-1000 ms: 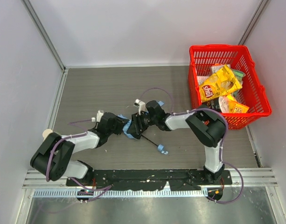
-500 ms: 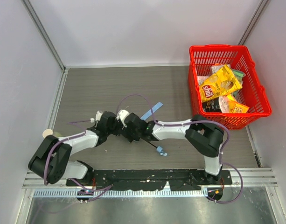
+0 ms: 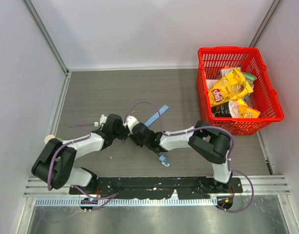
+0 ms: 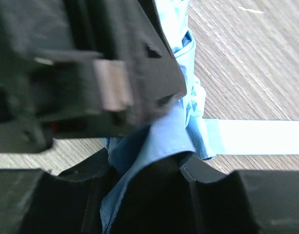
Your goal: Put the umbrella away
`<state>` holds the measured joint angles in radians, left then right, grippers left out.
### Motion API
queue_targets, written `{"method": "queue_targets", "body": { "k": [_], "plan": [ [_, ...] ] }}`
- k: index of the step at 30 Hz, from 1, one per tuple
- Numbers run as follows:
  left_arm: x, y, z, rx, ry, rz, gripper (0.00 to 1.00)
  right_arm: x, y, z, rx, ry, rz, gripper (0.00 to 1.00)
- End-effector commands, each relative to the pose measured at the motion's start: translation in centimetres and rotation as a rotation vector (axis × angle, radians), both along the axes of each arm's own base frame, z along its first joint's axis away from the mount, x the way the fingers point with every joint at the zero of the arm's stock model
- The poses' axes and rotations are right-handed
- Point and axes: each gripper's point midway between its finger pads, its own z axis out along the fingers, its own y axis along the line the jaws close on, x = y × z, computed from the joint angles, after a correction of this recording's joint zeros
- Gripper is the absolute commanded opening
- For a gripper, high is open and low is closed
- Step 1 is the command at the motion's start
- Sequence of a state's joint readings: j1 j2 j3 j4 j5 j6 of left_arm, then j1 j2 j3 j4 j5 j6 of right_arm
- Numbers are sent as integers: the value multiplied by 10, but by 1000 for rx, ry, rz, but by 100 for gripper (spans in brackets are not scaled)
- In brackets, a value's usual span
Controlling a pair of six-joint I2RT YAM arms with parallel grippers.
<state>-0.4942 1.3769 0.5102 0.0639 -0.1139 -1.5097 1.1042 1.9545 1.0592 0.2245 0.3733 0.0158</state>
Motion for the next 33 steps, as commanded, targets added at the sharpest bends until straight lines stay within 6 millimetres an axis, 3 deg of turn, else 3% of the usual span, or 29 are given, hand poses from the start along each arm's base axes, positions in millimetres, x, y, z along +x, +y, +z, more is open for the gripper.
{"method": "queue_targets", "body": {
  "k": [1, 2, 5, 8, 9, 10, 13, 14, 15, 16, 19, 20, 21, 23, 25, 26, 27, 28, 29, 30, 31, 32, 33],
  "plan": [
    [-32, 10, -39, 90, 110, -56, 31, -46, -9, -47, 131, 362, 218, 1],
    [-31, 12, -40, 103, 103, -60, 44, -55, -4, -45, 181, 426, 270, 1],
    [-32, 20, -47, 154, 106, -54, 73, -59, -5, -38, 298, 553, 337, 1],
    [-34, 25, -49, 184, 109, -61, 76, -49, -5, -13, 469, 623, 357, 1],
    [-33, 25, -48, 190, 101, -64, 77, -57, -4, -5, 514, 679, 404, 1],
    [-35, 26, -49, 195, 102, -72, 77, -50, -3, 4, 574, 693, 403, 1],
    [-33, 27, -47, 211, 91, -83, 78, -56, -3, 20, 706, 832, 444, 1],
    [-35, 30, -47, 229, 99, -86, 77, -47, -2, 34, 772, 801, 481, 1],
    [-34, 32, -46, 244, 92, -86, 76, -52, -4, 35, 813, 896, 464, 1],
    [-33, 35, -46, 261, 85, -83, 75, -47, -2, 50, 870, 840, 525, 1],
    [-29, 37, -42, 283, 53, -90, 67, -51, -5, 55, 960, 955, 516, 1],
    [-31, 36, -45, 280, 58, -102, 56, -50, -4, 64, 990, 919, 560, 1],
    [-25, 29, -40, 250, 20, -114, 39, -52, -4, 62, 1002, 964, 551, 1],
    [-23, 21, -38, 208, -11, -132, 23, -50, -3, 64, 1014, 958, 547, 1],
    [-22, 15, -36, 171, -27, -140, 7, -44, -2, 59, 985, 914, 530, 1],
    [-22, 14, -36, 163, -26, -138, 2, -41, -2, 43, 936, 970, 439, 1],
    [-22, 13, -36, 152, -29, -138, 0, -34, -1, 47, 894, 854, 473, 1],
    [-22, 11, -34, 141, -35, -139, 0, -26, -4, 22, 816, 905, 314, 2],
    [-23, 11, -34, 138, -34, -137, 0, -28, -14, 10, 704, 884, 275, 9],
    [-24, 11, -33, 134, -30, -133, 0, -12, -12, 20, 678, 798, 243, 17],
    [-24, 12, -32, 130, -29, -127, 0, -17, -23, 6, 575, 799, 207, 34],
    [-25, 13, -31, 129, -23, -120, 0, 3, -26, 10, 525, 686, 162, 41],
    [-26, 14, -31, 131, -15, -114, 0, -1, -29, 8, 468, 696, 138, 77]
  ]
}}
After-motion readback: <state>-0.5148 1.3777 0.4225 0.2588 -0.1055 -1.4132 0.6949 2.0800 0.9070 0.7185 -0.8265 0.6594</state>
